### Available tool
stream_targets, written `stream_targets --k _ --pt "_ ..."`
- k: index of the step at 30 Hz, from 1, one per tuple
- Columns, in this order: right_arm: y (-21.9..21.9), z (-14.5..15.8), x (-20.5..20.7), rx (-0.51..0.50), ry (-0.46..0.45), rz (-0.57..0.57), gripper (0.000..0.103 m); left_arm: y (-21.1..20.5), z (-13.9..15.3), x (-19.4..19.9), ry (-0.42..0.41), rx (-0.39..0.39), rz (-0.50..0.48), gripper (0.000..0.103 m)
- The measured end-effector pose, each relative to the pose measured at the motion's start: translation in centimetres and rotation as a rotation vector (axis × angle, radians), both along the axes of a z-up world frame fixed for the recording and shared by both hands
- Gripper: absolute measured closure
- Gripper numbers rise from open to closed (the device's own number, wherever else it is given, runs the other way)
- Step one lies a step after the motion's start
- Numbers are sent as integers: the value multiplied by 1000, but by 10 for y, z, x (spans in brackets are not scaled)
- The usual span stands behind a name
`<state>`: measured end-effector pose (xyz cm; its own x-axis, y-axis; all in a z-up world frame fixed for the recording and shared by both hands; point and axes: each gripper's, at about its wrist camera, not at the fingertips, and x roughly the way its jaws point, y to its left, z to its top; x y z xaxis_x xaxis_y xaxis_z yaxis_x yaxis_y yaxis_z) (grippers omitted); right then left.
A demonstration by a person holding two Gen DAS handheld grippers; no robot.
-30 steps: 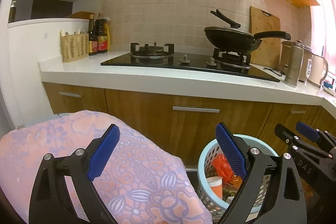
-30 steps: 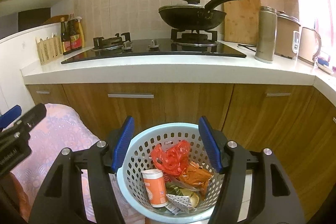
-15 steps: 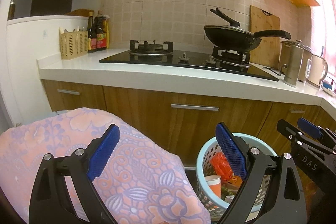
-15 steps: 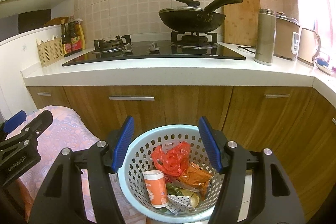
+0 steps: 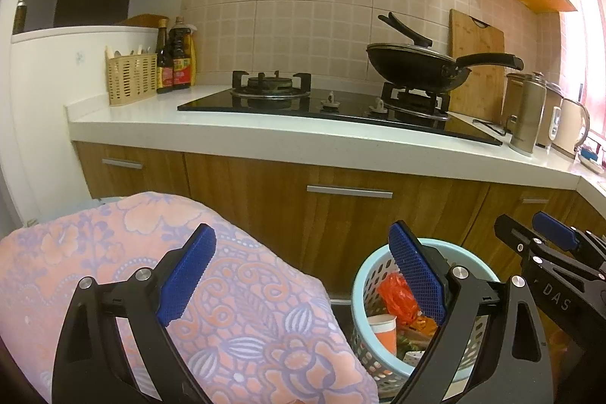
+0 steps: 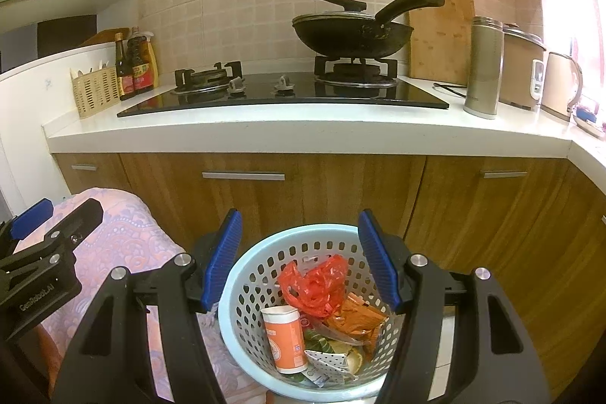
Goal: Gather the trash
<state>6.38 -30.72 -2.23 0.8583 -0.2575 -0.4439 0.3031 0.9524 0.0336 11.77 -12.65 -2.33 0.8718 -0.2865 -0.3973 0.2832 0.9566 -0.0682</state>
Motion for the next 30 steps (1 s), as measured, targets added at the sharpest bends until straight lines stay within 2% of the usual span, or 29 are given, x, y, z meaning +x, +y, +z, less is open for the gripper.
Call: stream_targets --k 16,30 --pt "5 2 -4 -4 -18 -1 43 -1 -1 -1 -6 9 8 13" --pt "10 8 -3 -13 -36 10 43 3 0 -2 -5 -15 3 13"
